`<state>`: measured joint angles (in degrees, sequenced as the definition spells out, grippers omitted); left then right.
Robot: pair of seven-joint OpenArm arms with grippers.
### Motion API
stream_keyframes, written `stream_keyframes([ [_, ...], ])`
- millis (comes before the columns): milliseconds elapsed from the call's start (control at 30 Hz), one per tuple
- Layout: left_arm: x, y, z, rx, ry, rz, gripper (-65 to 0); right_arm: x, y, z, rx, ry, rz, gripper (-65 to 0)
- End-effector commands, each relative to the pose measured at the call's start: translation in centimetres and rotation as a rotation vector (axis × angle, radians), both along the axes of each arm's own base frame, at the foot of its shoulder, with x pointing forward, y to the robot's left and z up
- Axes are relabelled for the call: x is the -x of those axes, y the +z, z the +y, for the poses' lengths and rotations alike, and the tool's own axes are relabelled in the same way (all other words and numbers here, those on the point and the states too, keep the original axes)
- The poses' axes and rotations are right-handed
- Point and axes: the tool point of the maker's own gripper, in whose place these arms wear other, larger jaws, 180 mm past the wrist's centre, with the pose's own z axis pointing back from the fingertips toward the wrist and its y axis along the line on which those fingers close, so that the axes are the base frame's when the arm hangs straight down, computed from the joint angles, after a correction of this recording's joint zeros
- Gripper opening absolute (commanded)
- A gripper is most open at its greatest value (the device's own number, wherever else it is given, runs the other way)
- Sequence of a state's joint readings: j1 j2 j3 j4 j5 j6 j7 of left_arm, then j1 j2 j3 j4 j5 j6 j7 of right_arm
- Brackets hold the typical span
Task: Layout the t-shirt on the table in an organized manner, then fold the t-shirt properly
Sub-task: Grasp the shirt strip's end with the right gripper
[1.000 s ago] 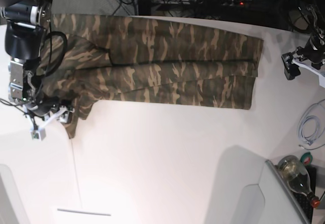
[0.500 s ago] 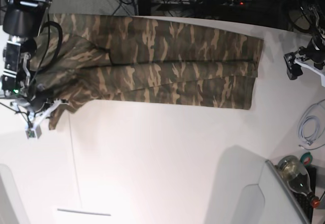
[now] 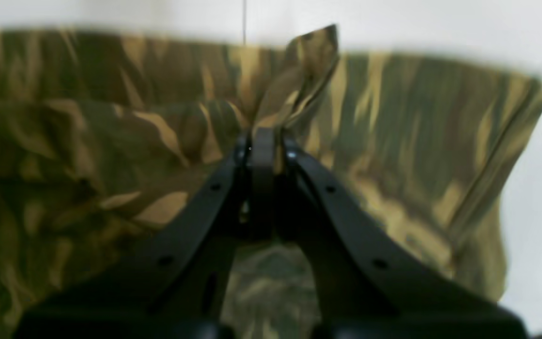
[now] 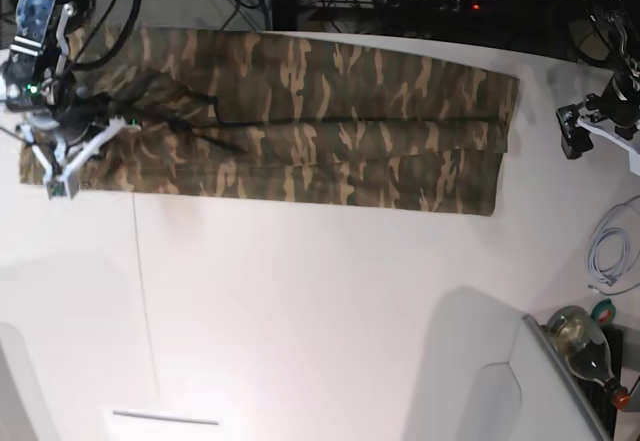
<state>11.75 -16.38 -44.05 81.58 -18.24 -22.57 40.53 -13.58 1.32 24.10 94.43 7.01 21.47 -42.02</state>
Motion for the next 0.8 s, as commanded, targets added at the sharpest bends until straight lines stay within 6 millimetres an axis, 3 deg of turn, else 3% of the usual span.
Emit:
stream_keyframes([
  [0, -0.9, 1.6, 0.8, -0.034, -0.009, -0.041, 0.0, -0.9, 1.0, -0.3, -0.001, -0.015, -0.065, -64.8],
  [333, -0.9, 1.6, 0.8, -0.035, -0.01, -0.041, 0.0, 2.1, -0.4, 0.2, -0.068, -0.165, -0.101, -62.9],
  [400, -0.9, 1.6, 0.8, -0.036, -0.01, -0.042, 0.0, 2.8, -0.6, 0.2, -0.065, -0.166, -0.087, -57.0],
  [467, -0.9, 1.7, 0.8, -0.037, -0.011, -0.043, 0.0, 3.1, -0.5, 0.1, -0.059, -0.17, -0.086, -46.2],
  [567, -0.9, 1.7, 0.8, -0.037, -0.011, -0.043, 0.0, 4.0, 0.2, -1.6, -0.011, -0.264, -0.089, -32.9],
  [667, -0.9, 1.7, 0.8, -0.037, -0.011, -0.043, 0.0, 4.3, 2.3, -2.8, 0.038, -0.324, -0.136, -34.4],
  [767, -1.1, 1.5, 0.4, -0.033, -0.022, -0.04, 0.0, 3.0, 4.6, -2.7, 0.056, -0.285, -0.218, -41.7],
])
